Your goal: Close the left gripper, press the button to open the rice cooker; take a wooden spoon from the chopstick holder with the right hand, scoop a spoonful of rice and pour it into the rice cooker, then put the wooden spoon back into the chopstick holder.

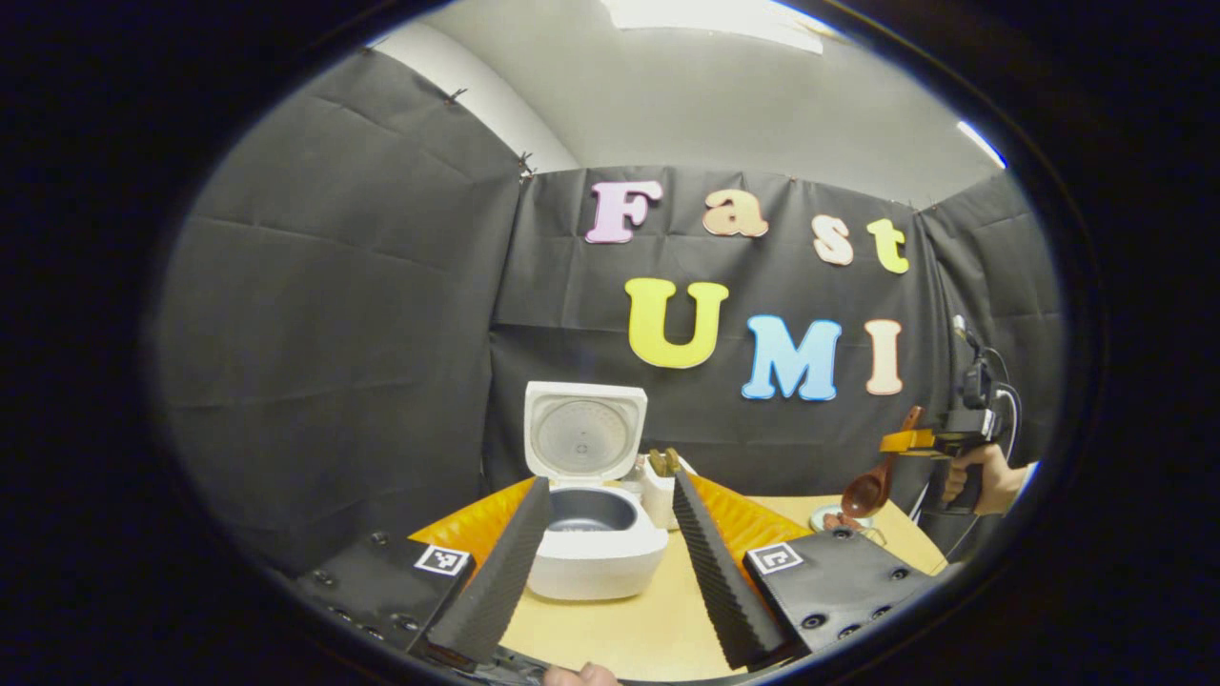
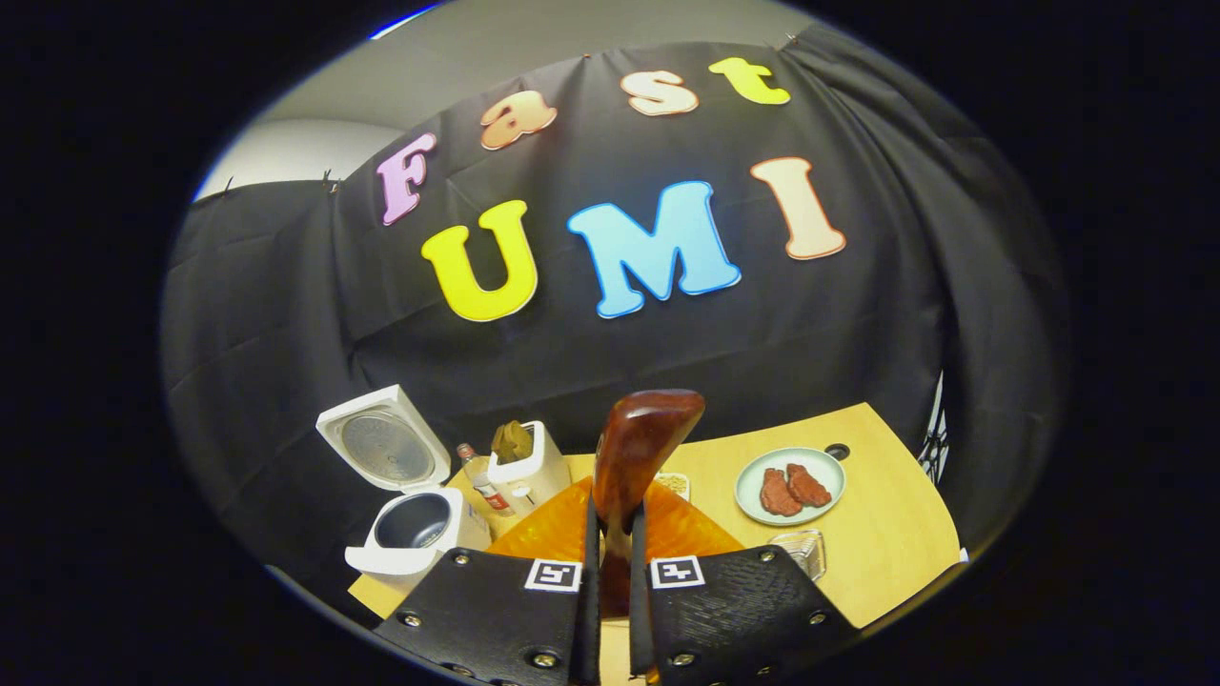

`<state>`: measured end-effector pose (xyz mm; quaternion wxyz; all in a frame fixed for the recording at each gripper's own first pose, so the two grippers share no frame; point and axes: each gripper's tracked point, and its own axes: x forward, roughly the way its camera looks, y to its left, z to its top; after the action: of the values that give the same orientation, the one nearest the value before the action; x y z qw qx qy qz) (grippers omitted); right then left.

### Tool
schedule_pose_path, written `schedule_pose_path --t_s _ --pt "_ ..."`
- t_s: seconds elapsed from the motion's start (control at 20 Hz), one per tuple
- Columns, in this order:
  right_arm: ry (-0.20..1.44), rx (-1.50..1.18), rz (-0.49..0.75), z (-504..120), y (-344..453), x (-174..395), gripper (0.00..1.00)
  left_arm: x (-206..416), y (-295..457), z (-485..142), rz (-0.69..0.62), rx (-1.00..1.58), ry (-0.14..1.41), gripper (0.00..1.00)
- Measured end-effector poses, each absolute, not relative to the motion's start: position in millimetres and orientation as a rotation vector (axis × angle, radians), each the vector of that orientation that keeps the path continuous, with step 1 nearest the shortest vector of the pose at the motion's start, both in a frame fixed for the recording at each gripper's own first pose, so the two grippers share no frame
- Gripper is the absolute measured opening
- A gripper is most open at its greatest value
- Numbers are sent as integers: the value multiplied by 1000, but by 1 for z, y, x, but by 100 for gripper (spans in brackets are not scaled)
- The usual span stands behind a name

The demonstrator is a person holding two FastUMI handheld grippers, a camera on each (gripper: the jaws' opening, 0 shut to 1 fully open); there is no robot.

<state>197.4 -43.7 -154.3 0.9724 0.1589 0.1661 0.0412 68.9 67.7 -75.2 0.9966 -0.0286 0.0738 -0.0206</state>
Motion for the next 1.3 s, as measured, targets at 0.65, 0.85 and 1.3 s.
schedule_pose_path --t_s 0.65,0.85,1.3 --pt "436 424 -26 -291 -183 244 12 20 -25 -92 14 70 329 89" --pt "469 388 -30 -327 -177 255 12 14 -30 -96 27 94 362 90" --pt "548 439 -72 -370 -181 245 14 11 -35 -90 25 136 374 90"
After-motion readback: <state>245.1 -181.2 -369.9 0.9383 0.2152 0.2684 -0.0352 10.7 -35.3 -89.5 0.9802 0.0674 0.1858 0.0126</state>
